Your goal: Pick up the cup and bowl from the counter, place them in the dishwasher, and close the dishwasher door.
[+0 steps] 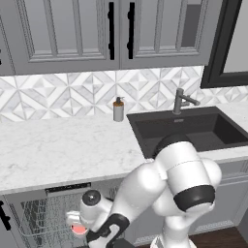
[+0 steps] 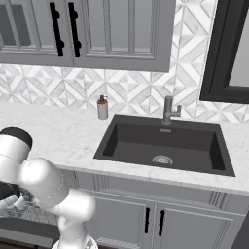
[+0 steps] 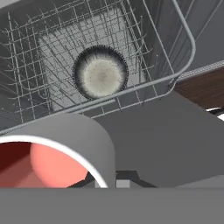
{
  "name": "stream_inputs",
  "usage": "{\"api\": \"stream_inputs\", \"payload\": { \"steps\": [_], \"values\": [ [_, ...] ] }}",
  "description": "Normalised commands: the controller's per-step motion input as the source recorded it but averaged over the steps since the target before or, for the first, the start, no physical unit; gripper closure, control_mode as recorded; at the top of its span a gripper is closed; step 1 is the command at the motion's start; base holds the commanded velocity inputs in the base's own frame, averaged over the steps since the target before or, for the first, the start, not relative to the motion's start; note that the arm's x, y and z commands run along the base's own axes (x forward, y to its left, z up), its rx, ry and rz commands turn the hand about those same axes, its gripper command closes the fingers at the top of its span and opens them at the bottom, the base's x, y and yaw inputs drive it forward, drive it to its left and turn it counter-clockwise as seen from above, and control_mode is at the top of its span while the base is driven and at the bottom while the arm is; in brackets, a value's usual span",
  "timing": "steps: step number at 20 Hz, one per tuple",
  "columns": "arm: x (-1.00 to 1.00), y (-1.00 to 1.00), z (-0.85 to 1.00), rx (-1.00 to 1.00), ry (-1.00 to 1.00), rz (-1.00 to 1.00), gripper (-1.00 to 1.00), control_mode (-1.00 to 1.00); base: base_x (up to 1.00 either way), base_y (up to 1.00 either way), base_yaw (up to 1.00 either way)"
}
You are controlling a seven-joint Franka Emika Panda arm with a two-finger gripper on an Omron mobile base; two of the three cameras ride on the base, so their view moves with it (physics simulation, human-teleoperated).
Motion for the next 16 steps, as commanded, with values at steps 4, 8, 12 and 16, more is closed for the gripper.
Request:
{"api": "stream_inputs", "payload": {
  "steps": [4,8,12,16],
  "values": [
    [0.18,0.00,-0.20,0.00,-0.12,0.00,1.00,-1.00,0.00,0.00,0.00],
    [0.16,0.02,-0.07,0.00,-0.10,0.00,1.00,-1.00,0.00,0.00,0.00],
    [0.28,0.05,-0.17,-0.01,-0.05,0.00,1.00,-1.00,0.00,0.00,0.00],
    [0.39,0.00,-0.09,0.00,0.00,0.00,1.00,-1.00,0.00,0.00,0.00]
  ]
}}
